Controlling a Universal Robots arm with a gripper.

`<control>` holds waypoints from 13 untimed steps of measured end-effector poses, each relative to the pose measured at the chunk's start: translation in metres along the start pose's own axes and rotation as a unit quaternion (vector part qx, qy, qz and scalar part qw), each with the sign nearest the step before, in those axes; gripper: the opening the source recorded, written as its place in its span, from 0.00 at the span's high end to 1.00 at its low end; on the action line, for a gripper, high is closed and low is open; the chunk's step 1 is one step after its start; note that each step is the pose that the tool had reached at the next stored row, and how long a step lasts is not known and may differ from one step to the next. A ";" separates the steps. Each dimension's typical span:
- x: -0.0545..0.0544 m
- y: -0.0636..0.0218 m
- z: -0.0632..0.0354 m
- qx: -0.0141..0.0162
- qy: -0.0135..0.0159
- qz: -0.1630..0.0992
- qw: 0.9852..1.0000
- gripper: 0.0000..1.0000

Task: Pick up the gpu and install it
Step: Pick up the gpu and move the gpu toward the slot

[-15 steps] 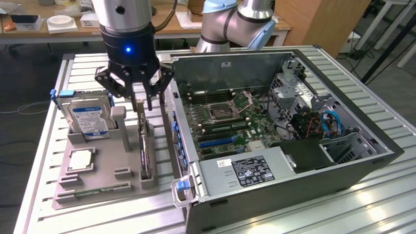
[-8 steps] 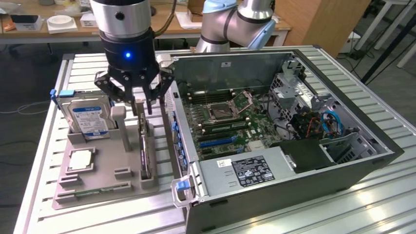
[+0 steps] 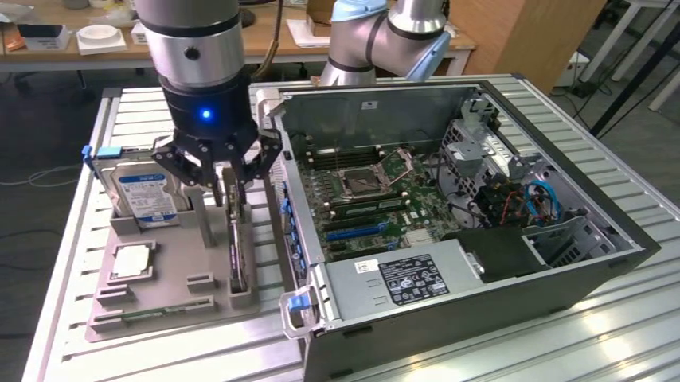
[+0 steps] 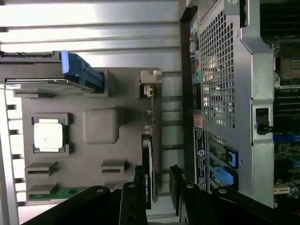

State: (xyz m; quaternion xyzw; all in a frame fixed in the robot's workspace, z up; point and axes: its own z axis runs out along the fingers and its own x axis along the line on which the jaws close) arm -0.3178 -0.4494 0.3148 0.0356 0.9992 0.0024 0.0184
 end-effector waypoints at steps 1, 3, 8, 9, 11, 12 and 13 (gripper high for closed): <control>0.000 -0.0003 0.0018 0.000 0.000 0.000 1.000 0.64; 0.001 -0.0009 0.0056 0.000 0.000 0.000 1.000 0.64; 0.002 -0.0023 0.0145 0.000 0.000 0.000 1.000 0.64; 0.003 -0.0026 0.0164 0.000 0.000 0.000 1.000 0.64; 0.003 -0.0032 0.0199 0.000 0.000 0.000 1.000 0.64; 0.003 -0.0035 0.0217 0.000 0.000 0.000 1.000 0.64; 0.003 -0.0037 0.0236 0.000 0.000 0.000 1.000 0.64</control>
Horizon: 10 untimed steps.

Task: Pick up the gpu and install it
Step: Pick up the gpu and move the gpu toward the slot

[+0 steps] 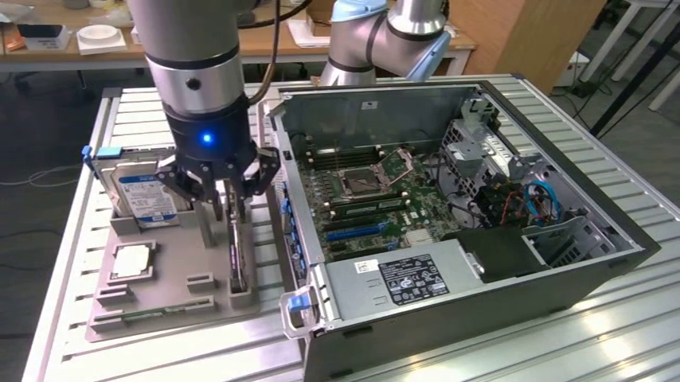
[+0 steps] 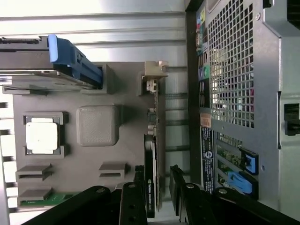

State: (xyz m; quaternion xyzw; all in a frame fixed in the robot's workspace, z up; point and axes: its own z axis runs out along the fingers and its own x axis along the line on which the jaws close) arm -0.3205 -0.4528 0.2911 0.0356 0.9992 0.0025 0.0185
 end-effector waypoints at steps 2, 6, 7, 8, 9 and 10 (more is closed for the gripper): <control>0.000 -0.0005 0.0036 0.000 0.000 0.000 1.000 0.64; 0.000 -0.0015 0.0110 0.000 0.000 0.000 1.000 0.64; 0.000 -0.0017 0.0128 0.000 0.000 0.000 1.000 0.64; 0.000 -0.0020 0.0146 0.000 0.000 0.000 1.000 0.64; 0.001 -0.0023 0.0163 0.000 0.000 0.000 1.000 0.64; 0.001 -0.0025 0.0182 0.000 0.000 0.000 1.000 0.64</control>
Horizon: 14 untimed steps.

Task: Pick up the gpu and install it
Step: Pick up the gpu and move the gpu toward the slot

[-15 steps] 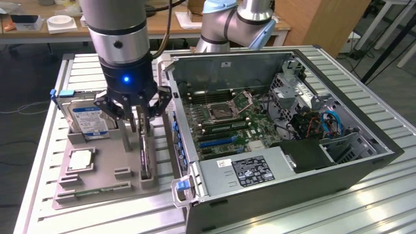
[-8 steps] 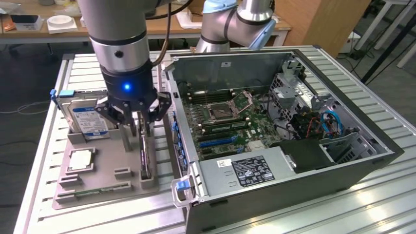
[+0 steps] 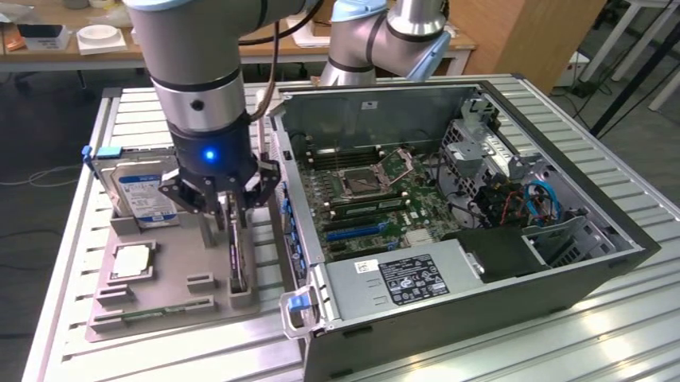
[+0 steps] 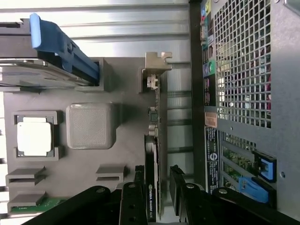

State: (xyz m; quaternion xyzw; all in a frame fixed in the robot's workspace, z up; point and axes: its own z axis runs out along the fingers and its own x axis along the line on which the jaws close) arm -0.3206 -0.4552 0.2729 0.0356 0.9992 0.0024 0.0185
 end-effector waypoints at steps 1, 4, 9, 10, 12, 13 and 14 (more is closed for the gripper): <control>0.000 -0.0002 0.0018 0.000 0.000 0.000 1.000 0.64; 0.000 -0.0010 0.0072 0.000 0.000 0.000 1.000 0.64; 0.000 -0.0022 0.0164 0.000 0.000 0.000 1.000 0.64; 0.001 -0.0024 0.0182 0.000 0.000 0.000 1.000 0.64; 0.001 -0.0028 0.0217 0.000 0.000 0.000 1.000 0.64; 0.001 -0.0030 0.0237 0.000 0.000 0.000 1.000 0.64; 0.001 -0.0031 0.0255 0.000 0.000 0.000 1.000 0.64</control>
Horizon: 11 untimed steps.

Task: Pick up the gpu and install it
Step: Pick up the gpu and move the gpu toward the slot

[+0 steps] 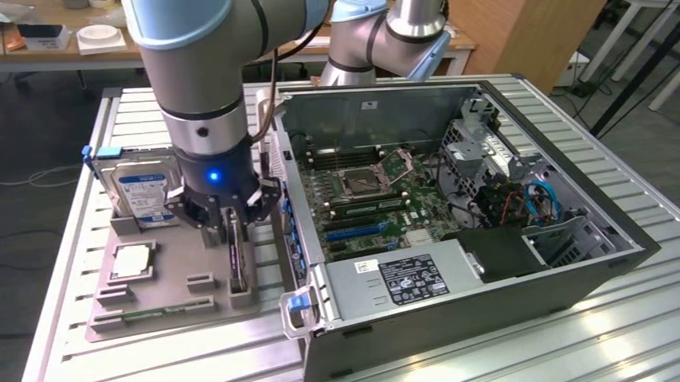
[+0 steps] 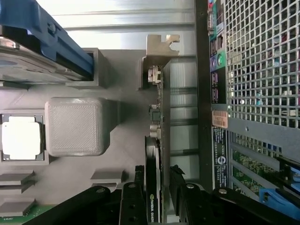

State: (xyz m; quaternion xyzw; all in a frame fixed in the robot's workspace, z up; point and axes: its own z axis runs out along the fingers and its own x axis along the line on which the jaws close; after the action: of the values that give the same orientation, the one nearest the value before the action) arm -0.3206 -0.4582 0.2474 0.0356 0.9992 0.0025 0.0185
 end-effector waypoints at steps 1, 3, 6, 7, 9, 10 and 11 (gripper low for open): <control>0.000 -0.0001 0.0018 0.000 0.000 0.000 1.000 0.64; 0.000 -0.0002 0.0054 0.000 0.000 0.000 1.000 0.64; 0.002 -0.0003 0.0108 0.000 0.000 0.000 1.000 0.64; 0.002 -0.0004 0.0126 0.000 0.000 0.000 1.000 0.64; 0.003 -0.0005 0.0161 0.000 0.000 0.000 1.000 0.64; 0.003 -0.0005 0.0179 0.000 0.000 0.000 1.000 0.64; 0.003 -0.0005 0.0198 0.000 0.000 0.000 1.000 0.64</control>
State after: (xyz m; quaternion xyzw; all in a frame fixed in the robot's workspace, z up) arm -0.3228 -0.4584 0.2275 0.0355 0.9992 0.0025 0.0185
